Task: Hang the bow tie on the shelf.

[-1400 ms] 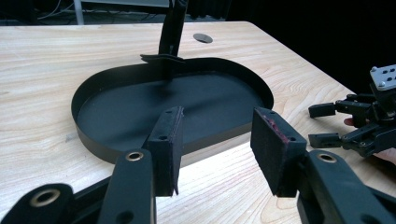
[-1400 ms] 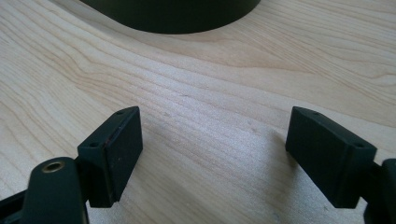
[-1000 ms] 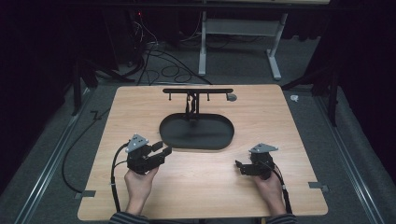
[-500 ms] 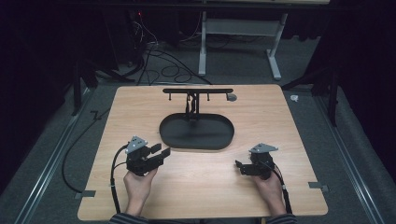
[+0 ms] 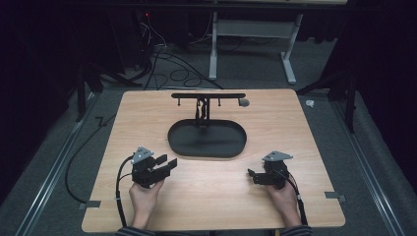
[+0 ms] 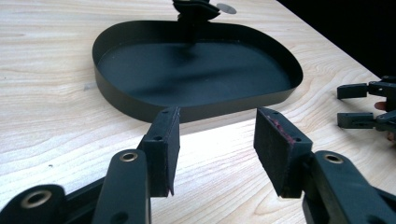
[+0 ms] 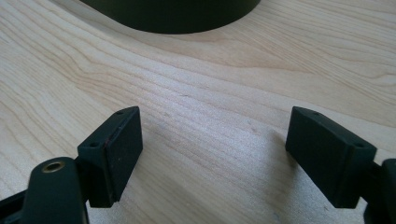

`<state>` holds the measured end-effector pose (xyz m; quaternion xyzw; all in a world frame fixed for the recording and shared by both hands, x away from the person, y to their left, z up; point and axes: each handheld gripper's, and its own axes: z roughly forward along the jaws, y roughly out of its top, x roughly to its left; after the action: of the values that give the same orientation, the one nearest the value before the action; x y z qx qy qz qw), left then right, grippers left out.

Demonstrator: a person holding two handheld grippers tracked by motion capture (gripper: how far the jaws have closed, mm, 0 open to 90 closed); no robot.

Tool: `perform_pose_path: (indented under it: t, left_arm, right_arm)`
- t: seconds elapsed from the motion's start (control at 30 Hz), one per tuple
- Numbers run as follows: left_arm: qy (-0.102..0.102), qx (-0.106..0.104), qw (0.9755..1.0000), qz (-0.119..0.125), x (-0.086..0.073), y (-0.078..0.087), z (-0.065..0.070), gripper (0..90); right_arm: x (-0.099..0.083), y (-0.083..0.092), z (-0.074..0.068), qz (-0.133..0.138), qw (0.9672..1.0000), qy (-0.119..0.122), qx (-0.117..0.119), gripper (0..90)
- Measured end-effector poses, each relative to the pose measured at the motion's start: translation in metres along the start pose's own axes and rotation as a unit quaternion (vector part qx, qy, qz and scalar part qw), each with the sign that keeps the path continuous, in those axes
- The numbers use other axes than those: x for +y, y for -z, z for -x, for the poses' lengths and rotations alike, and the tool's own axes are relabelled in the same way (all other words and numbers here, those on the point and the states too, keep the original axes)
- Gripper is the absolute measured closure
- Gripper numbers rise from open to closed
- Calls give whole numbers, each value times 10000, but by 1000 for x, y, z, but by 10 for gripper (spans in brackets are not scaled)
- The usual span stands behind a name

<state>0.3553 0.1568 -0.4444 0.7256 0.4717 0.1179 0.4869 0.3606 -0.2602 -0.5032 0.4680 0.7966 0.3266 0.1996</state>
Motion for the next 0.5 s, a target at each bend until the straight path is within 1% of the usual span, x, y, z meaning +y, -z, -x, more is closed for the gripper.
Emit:
perform_pose_path:
  t: [0.07,0.27,0.37,0.4,0.5]
  left_arm:
    - [30,13,10000,-29,-1,-1,-1,507]
    - [-25,118,9999,-98,-3,-2,-3,497]
    - [6,142,9998,-136,-6,-3,-5,495]
    - [28,172,9997,-183,-8,-4,-7,494]
    - [18,215,9995,-208,-9,-6,-8,491]
  right_arm:
    - [0,0,0,0,10000,0,0,200]
    - [0,0,0,9,10000,0,-2,201]
    - [0,0,0,1,10000,1,-1,201]
    - [0,0,0,3,10000,2,4,201]
    - [0,0,0,2,10000,1,3,201]
